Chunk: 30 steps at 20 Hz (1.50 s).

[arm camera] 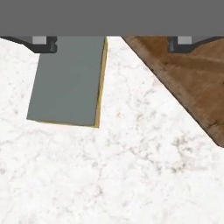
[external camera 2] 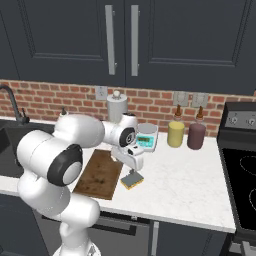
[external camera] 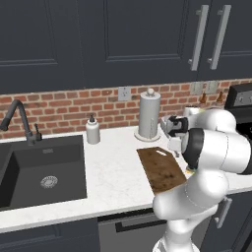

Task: Pick up the sponge from the counter and clean the cutting board by briefly scrubbing or pressing down on the cutting board. Once finished, release the sponge.

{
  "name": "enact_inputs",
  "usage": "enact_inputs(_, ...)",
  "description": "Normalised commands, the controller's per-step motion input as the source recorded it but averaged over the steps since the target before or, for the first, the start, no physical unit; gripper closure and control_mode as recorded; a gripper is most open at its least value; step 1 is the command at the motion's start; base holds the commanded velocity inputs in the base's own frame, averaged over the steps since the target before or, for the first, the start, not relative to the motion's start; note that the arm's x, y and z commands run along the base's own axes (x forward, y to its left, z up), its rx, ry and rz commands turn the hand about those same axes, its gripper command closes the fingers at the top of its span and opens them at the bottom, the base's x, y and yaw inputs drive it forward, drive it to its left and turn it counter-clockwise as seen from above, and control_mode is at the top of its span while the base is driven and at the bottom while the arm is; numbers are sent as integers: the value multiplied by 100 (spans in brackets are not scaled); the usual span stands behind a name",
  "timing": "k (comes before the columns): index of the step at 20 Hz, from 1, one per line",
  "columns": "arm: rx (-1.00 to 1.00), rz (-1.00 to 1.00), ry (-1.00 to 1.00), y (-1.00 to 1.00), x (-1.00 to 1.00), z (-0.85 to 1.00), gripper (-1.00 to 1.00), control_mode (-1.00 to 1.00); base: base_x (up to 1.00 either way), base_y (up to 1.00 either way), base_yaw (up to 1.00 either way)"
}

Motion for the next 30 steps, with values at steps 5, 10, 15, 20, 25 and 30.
enact_inputs(5,0,-1,0,-26,-8,-24,-100,-100,0,0,0)
enact_inputs(10,0,0,0,-10,-24,-2,-100,-100,0,0,0)
enact_inputs(15,0,0,0,0,-18,0,-100,-100,0,0,0)
enact_inputs(20,0,0,0,0,-8,0,-100,-100,0,0,0)
enact_inputs(25,0,0,0,-1,0,-2,-100,-100,0,0,0)
enact_inputs(30,0,0,0,-2,0,-2,-100,-100,0,0,0)
